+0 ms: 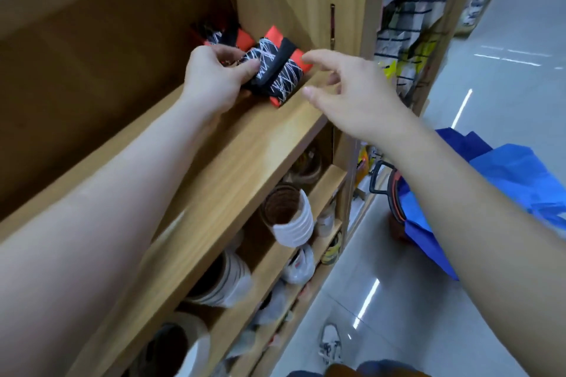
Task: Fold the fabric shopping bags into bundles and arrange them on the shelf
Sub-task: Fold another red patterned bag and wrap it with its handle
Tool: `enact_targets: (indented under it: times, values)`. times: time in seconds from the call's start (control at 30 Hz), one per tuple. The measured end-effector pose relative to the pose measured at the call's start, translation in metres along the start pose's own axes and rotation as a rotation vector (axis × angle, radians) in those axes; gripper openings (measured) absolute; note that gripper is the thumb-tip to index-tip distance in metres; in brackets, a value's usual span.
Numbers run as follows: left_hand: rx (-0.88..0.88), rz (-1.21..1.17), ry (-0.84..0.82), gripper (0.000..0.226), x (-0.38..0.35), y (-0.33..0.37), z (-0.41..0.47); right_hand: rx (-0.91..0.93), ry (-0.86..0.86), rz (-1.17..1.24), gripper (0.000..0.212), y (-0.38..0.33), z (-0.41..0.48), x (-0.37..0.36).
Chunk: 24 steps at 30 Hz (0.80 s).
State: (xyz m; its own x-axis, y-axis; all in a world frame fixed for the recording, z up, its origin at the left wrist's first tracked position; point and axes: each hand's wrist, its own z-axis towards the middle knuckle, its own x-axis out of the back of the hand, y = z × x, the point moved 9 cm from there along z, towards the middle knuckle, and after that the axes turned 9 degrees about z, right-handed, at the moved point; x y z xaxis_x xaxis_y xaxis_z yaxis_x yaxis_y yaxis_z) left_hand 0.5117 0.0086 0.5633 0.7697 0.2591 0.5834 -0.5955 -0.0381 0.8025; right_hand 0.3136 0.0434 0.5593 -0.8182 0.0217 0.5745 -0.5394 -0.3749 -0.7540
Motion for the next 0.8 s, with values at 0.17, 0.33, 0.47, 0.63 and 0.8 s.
enact_targets:
  times: [0.17,0.33,0.47,0.63,0.8]
  values:
    - [0.022,0.025,0.076,0.02,0.006,-0.012,0.035,-0.029,-0.159,-0.246,0.05,0.003,0.034,-0.041]
    - [-0.108,0.094,0.131,0.02,0.005,-0.016,0.052,-0.047,-0.169,-0.331,0.051,0.012,0.052,-0.054]
    - [-0.163,0.182,0.098,0.036,0.008,-0.016,0.055,-0.011,-0.204,-0.353,0.048,0.014,0.06,-0.059]
    - [-0.259,0.402,0.122,0.051,0.01,-0.013,0.058,0.011,-0.295,-0.438,0.051,0.018,0.067,-0.07]
    - [-0.312,0.502,0.166,0.052,0.01,-0.01,0.054,-0.011,-0.329,-0.465,0.053,0.022,0.077,-0.077]
